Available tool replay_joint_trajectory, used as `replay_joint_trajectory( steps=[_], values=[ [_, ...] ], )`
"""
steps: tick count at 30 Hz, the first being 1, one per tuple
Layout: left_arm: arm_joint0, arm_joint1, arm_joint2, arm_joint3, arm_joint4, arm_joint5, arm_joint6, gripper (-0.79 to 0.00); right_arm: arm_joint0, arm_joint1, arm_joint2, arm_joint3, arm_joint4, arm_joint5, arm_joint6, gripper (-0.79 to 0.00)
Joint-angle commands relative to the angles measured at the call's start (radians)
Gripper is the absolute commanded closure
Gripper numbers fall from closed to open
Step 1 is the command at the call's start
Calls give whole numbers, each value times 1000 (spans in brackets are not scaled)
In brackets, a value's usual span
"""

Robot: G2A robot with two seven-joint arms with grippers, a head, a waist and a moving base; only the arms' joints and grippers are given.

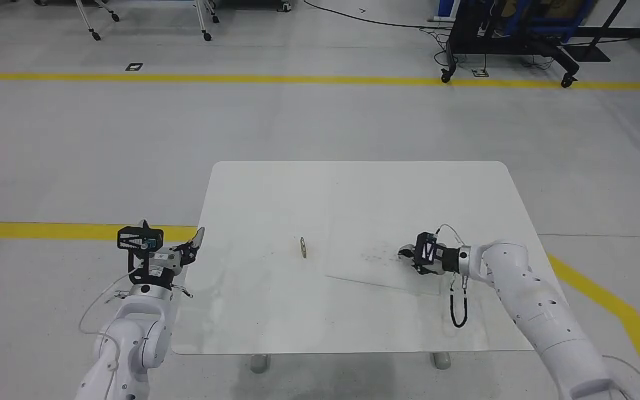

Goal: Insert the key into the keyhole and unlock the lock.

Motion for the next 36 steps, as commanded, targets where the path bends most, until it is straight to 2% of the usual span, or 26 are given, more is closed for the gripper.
replay_joint_trajectory(
  steps=[1,7,15,36],
  values=[
    [0,0,0,0,0,0,0,-785,-3,5,1,-5,-10,5,-10,0],
    [0,0,0,0,0,0,0,-785,-26,21,16,-32,-21,23,-59,0],
    [0,0,0,0,0,0,0,-785,-55,46,41,-32,24,-22,-251,0],
    [0,0,0,0,0,0,0,-785,-55,46,41,-32,24,-22,-251,0]
  ],
)
